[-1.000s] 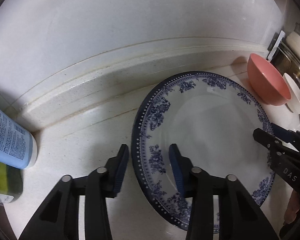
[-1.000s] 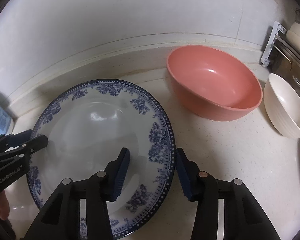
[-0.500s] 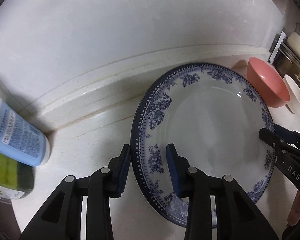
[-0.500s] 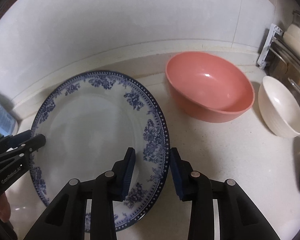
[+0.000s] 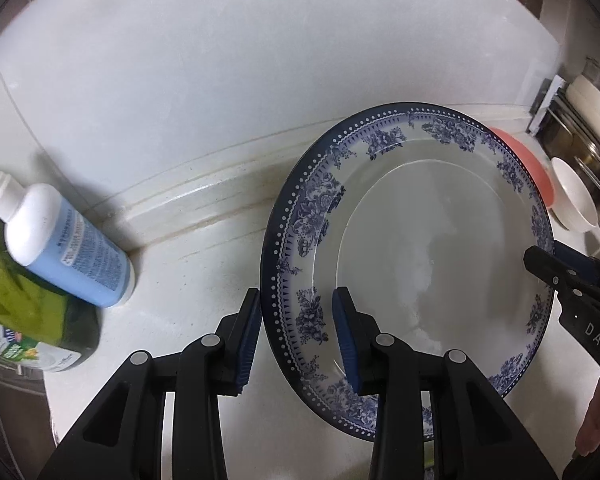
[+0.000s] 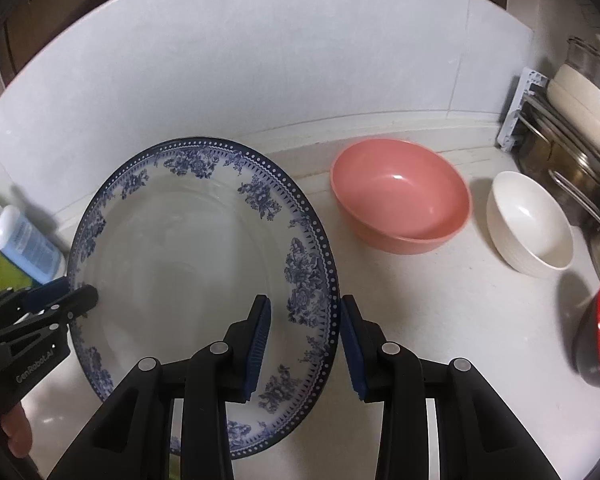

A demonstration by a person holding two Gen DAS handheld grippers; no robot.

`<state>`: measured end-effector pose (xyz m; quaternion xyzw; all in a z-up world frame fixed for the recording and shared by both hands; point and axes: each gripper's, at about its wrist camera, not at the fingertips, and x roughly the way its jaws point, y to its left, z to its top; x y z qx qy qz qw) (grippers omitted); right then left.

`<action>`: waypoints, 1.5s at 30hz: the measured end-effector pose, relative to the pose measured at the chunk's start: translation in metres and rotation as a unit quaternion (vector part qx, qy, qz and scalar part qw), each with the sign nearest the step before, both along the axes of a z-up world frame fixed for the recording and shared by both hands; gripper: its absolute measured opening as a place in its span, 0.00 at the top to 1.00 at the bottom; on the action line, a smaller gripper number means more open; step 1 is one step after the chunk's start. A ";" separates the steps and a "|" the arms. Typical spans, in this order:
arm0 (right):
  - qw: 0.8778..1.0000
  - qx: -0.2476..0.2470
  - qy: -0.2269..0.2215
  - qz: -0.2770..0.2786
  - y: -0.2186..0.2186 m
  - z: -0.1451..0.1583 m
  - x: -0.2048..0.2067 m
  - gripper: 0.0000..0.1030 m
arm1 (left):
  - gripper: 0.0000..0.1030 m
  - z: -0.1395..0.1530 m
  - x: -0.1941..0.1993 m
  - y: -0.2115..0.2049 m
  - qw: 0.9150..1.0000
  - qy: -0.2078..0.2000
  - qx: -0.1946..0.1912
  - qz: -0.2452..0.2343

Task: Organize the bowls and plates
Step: 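Lift and carry the second plate with both grippers over the plate stack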

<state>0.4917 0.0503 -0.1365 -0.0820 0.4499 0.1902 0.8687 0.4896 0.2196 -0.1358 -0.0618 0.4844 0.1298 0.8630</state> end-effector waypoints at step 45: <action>0.998 -0.025 0.053 0.011 -0.062 0.014 -0.160 0.64 | 0.65 0.014 -0.204 -0.059 0.999 0.045 -0.017 0.014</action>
